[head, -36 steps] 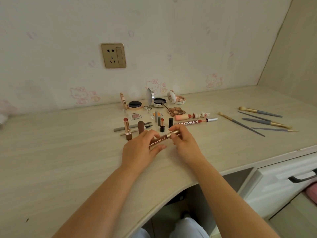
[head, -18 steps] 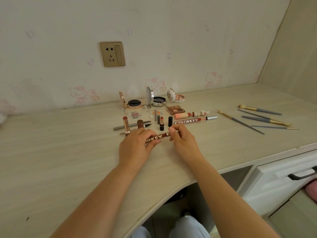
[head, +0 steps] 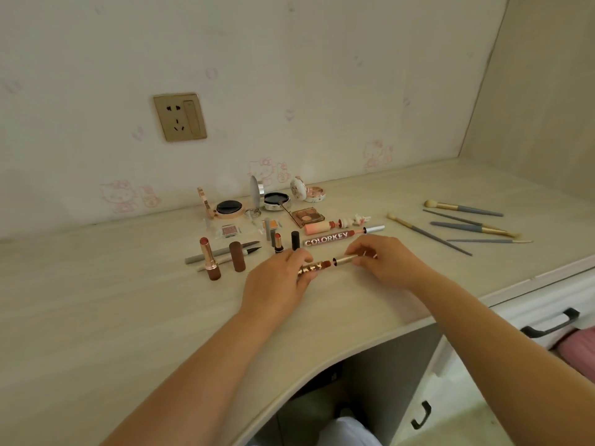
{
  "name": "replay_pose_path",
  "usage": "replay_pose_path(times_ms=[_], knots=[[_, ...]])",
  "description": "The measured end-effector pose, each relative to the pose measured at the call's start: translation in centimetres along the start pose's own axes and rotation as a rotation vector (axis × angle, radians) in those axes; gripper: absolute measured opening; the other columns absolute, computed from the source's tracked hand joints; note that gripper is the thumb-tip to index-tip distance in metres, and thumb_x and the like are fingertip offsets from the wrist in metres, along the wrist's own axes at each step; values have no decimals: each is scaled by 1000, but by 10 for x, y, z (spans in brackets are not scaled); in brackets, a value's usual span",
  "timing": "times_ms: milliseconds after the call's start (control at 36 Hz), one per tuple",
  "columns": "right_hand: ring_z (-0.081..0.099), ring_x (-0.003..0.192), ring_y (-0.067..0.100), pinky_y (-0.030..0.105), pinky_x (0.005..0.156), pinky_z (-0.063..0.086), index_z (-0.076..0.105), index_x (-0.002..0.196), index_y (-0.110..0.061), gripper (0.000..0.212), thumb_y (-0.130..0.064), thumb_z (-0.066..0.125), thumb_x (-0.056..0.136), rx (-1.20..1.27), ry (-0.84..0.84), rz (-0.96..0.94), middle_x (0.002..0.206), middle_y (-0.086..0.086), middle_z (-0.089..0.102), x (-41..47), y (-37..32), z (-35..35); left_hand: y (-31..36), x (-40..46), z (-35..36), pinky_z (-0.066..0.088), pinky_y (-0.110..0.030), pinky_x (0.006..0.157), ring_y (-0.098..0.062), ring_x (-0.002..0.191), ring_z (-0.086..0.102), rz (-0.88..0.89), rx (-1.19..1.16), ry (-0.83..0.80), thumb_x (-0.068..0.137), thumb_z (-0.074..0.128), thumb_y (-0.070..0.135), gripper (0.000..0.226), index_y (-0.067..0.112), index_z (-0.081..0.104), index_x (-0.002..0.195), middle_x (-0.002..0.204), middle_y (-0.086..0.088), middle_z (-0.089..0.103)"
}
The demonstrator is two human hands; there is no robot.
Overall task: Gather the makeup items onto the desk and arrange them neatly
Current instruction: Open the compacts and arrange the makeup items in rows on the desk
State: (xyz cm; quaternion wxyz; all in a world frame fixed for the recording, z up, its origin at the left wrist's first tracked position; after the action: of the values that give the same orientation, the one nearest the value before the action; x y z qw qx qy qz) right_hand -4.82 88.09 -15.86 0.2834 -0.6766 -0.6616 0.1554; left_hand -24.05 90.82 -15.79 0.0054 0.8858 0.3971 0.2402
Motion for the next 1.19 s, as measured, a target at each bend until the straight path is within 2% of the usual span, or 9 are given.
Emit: replay_pose_path(times_ms=[167,250,306,444,611,750,944,1000,1194], knots=[[52,95,15,22,81,37,61,97,-20,9,-16,59,89,-162,114,20,104,-6,47,12,31,-18,28,38,25,37,-26,67,-14,96,55,-48,19,-16,94,48,36,22,23,55,110,108,6,60],[52,100,15,24,85,40,61,107,-18,20,-15,58,88,-176,113,-7,109,-2,50,16,35,-19,37,51,36,38,-28,67,-17,97,57,-73,-6,-7,94,47,34,25,21,55,113,110,3,61],[53,100,17,26,86,41,62,109,-16,24,-13,59,86,-141,140,-26,109,2,54,18,36,-19,41,57,41,40,-30,68,-20,98,57,-82,-11,11,94,47,35,29,19,53,118,110,0,60],[60,92,21,28,86,45,70,101,-11,19,-9,65,83,-51,232,-44,100,5,58,20,42,-24,36,63,48,41,-30,69,-18,100,56,-109,4,43,94,46,38,31,24,52,121,110,3,60],[58,95,20,30,81,45,72,102,-18,21,-12,65,83,-106,293,-15,102,4,60,22,50,-23,30,62,51,37,-28,66,-18,97,56,-144,-4,48,94,49,36,27,24,55,118,108,3,61],[46,105,24,27,85,37,70,109,-20,25,-15,62,86,-207,318,7,108,7,56,23,53,-23,27,62,54,40,-27,72,-16,103,51,-156,-19,41,94,49,35,27,23,57,116,117,4,55],[48,106,22,27,83,38,67,110,-18,28,-9,59,85,-206,332,41,107,5,56,22,54,-22,26,64,56,43,-30,84,-17,109,49,-186,-49,25,94,50,31,29,24,57,121,122,4,53],[48,106,21,28,81,39,66,108,-18,26,-9,59,85,-216,333,57,107,3,56,22,55,-21,25,64,56,44,-30,84,-16,110,49,-189,-55,32,93,51,30,31,26,54,124,123,6,54],[47,107,20,22,77,34,67,107,-17,24,-10,59,86,-225,343,97,107,3,57,23,59,-22,26,65,55,46,-33,81,-18,108,50,-200,-101,40,93,53,24,26,25,60,118,119,5,58]])
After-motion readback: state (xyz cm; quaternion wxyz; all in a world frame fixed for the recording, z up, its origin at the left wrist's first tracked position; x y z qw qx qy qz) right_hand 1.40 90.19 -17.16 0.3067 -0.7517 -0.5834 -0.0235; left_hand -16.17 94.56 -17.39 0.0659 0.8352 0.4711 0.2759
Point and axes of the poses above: each hand's wrist, its own x-axis towards the middle knuckle, its own z-axis out of the palm, y = z × x, the point moved 5 cm from there along x, towards the middle knuckle
